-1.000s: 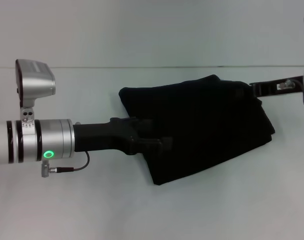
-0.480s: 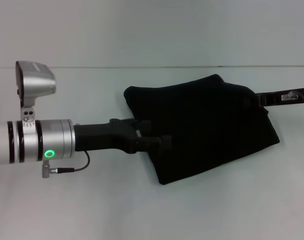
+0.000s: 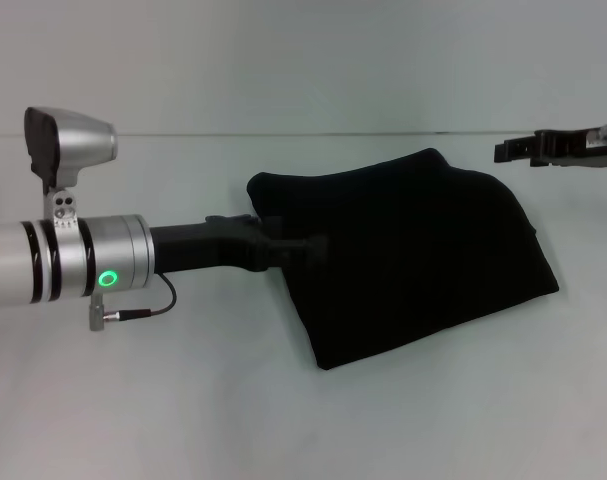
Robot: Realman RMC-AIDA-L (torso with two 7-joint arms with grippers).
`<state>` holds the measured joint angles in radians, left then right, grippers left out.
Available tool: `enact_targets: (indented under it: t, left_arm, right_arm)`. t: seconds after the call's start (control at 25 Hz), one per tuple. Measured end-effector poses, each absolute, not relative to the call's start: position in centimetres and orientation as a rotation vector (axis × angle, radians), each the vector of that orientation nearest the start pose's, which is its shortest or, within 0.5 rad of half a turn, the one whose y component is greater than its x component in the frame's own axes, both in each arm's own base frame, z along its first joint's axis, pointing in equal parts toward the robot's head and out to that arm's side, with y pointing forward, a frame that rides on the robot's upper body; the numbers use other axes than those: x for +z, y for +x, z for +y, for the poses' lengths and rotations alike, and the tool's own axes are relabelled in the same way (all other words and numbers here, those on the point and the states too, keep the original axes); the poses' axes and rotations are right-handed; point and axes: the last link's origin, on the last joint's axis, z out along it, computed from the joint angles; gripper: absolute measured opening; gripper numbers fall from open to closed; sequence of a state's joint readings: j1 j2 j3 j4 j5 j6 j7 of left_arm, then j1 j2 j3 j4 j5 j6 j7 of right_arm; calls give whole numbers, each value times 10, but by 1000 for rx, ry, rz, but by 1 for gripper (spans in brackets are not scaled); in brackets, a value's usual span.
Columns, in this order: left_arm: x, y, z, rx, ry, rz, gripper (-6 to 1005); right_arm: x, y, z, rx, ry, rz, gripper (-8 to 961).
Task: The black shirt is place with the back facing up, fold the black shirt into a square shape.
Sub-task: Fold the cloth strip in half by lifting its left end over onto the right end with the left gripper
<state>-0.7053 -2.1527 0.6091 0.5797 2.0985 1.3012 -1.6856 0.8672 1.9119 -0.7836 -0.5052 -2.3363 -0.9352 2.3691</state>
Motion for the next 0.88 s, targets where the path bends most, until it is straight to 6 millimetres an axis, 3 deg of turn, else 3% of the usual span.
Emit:
enact_targets:
  t: [0.28,0.64,0.88]
  left_arm:
    - [-37,-223,388,-673,-2536,-1038,940]
    - [-32,-225,391,-668,-2512,-1049,939]
    - [-33,-229,395,-649,-2472,-1071,939]
  right_arm:
    - [30,251,465,298,-2033,1503,706]
    - [-2,241,466,338,-2006,1520,699]
    - [-2,235,473,374,-1989,1448,700]
